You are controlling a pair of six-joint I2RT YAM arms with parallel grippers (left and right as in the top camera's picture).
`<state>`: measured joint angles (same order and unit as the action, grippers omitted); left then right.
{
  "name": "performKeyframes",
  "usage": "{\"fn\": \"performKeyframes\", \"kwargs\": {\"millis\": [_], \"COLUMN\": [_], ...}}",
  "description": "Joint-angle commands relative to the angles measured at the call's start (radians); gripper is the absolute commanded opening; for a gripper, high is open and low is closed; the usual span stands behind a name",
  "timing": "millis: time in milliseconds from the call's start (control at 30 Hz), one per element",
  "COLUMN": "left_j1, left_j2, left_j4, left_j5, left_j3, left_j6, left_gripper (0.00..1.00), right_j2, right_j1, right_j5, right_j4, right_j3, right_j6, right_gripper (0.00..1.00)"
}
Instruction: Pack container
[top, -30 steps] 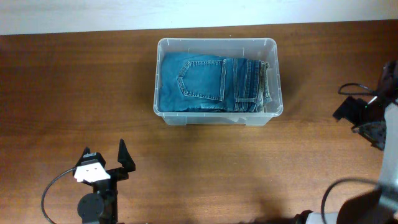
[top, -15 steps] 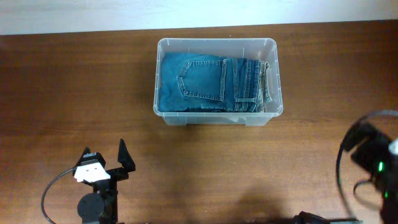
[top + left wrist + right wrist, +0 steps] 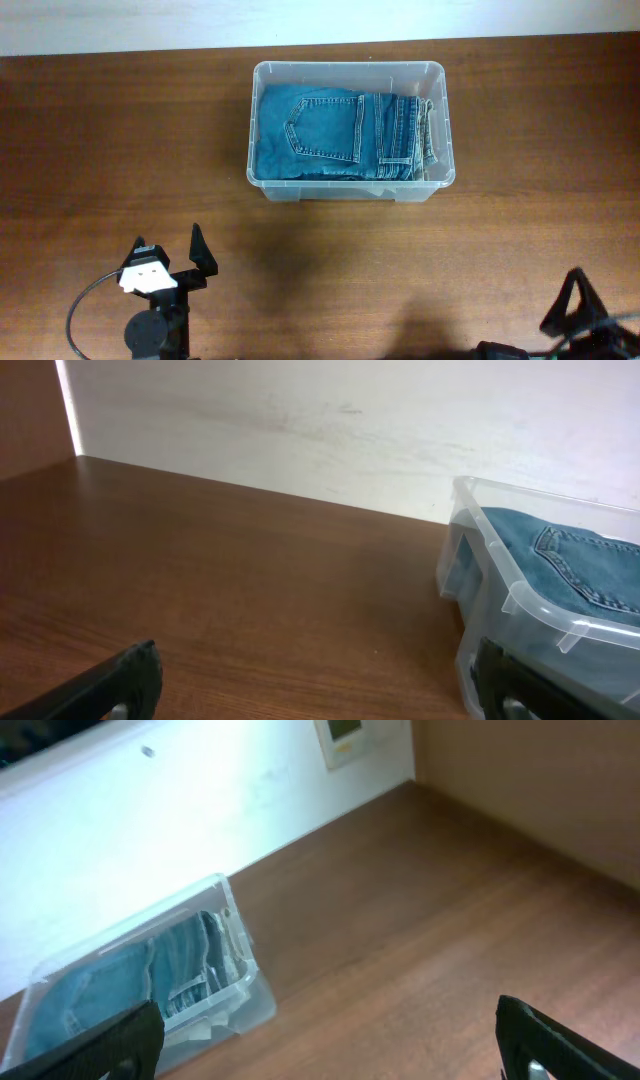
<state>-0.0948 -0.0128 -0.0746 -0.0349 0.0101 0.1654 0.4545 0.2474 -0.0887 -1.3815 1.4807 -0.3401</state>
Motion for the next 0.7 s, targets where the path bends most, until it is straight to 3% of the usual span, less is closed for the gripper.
{"fn": "performKeyframes", "kwargs": {"millis": [0,467,667], "left_j1": [-0.006,-0.006,-0.006], "left_j2": [0.008,0.008,0.008], "left_j4": [-0.005,-0.005,-0.005], "left_j5": [-0.013,-0.013,-0.013], "left_j3": [-0.001,-0.001,-0.001], "left_j6": [-0.009,-0.009,-0.009], "left_gripper": [0.99,0.99,0.99], "right_j2": [-0.043,-0.119,-0.217], "right_j1": [-0.07,-0.201,-0.252], "right_j5": [-0.01,-0.028,-0.069], "right_j4": [-0.022,-0.084,0.003], "right_j3": [0.001,-0.056,-0.146], "right_j6": [-0.006,-0.006,-0.005], "right_gripper": [0.99,0.98,0.98]}}
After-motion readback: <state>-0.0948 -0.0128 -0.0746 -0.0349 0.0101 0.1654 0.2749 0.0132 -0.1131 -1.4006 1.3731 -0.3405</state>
